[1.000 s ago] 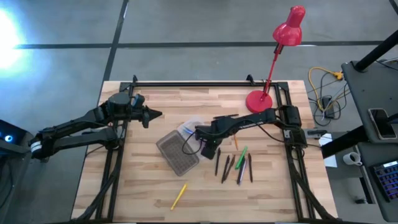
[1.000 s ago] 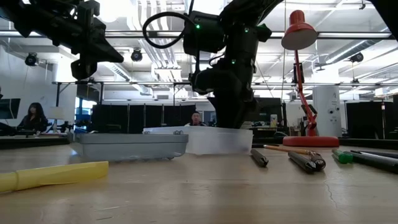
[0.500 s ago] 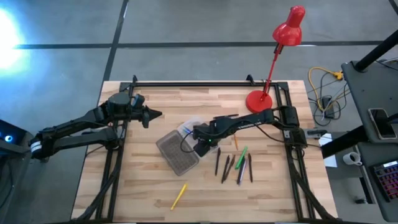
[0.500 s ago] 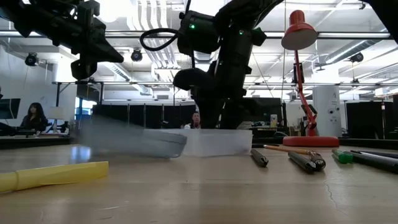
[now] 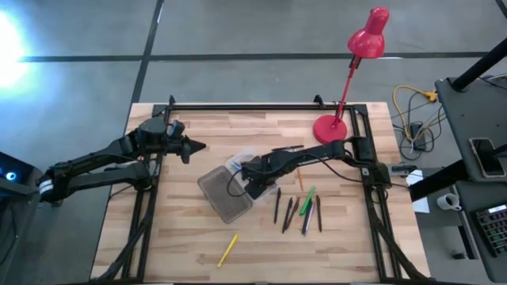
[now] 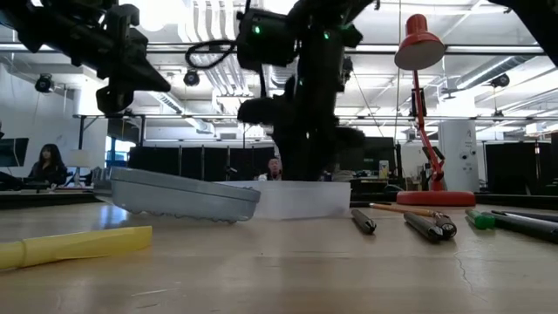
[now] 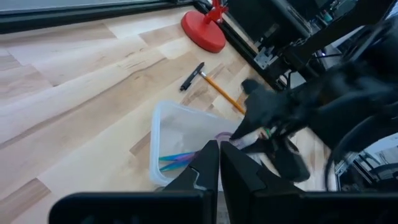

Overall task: Pick & place school supplies into a supply box
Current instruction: Put the purple scissors into the gray supply box

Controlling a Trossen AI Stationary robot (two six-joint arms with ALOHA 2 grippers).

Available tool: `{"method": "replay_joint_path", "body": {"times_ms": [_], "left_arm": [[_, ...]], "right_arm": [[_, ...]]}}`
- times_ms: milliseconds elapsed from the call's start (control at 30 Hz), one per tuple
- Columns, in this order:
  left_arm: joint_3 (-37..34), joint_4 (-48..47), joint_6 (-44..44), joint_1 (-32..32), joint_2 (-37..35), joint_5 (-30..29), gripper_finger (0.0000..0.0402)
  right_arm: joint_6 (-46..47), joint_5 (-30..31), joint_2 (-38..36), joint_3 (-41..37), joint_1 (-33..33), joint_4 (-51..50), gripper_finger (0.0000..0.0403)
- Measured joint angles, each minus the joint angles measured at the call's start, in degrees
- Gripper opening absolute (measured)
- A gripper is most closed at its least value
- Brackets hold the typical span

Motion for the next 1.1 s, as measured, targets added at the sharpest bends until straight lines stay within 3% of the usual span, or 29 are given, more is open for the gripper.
{"method": "replay_joint_path", "body": {"times_ms": [167, 433, 567, 800, 1100], "left_arm": [[0.00, -0.12, 0.02, -0.02, -0.02, 0.01, 0.0000], [0.94, -0.01, 0.02, -0.02, -0.17, 0.16, 0.0000], [1.80, -0.08, 0.02, 0.00, -0.64, 1.17, 0.0000], [2.53, -0.26, 0.02, -0.02, -1.42, 2.17, 0.0000], [2.56, -0.33, 0.00, -0.02, -1.97, 3.08, 0.0000]], "right_arm": [[2.51, 1.24, 0.26, 4.92, -0.37, -7.76, 0.0153], [4.89, -1.17, 3.61, 8.32, -0.27, -10.81, 0.0209], [3.73, -3.48, 7.85, 12.93, 0.37, -12.37, 0.0211], [-0.72, 1.02, 15.00, 23.49, 0.68, -23.57, 0.0202], [-3.07, 0.61, 15.99, 23.55, 0.70, -22.21, 0.0174]]}}
